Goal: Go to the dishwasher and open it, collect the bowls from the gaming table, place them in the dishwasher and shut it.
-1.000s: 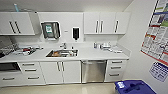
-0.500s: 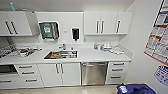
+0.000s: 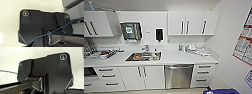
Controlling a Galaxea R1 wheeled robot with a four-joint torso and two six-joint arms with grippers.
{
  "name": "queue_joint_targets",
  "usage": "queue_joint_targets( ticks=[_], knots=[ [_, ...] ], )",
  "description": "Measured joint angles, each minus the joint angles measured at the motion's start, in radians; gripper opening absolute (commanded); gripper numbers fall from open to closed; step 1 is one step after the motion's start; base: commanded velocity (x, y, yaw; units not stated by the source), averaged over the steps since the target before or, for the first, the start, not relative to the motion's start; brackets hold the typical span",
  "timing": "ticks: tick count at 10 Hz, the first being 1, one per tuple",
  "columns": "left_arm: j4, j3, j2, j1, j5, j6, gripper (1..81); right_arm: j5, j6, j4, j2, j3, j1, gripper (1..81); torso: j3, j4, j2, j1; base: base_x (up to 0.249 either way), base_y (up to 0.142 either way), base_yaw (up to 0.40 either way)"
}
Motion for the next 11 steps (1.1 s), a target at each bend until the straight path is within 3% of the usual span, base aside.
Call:
queue_joint_targets(
  ticks=[6,8,11],
  knots=[
    [0.000,0.001,-0.008,0.007,-0.001,0.000,81.1,-0.005,0.000,0.000,0.000,-0.005,0.000,81.1,0.000,0.000,0.000,0.000,0.174,0.000,0.000],
    [0.000,0.001,-0.008,-0.007,-0.029,0.000,81.1,0.013,0.000,0.000,0.000,-0.006,0.023,81.1,0.000,0.000,0.001,0.001,0.174,0.000,0.000],
    [-0.001,0.001,-0.008,0.038,-0.018,0.000,81.1,-0.013,0.000,-0.003,0.000,-0.006,-0.017,81.1,0.000,0.000,0.000,0.000,0.174,0.000,0.000]
  ],
)
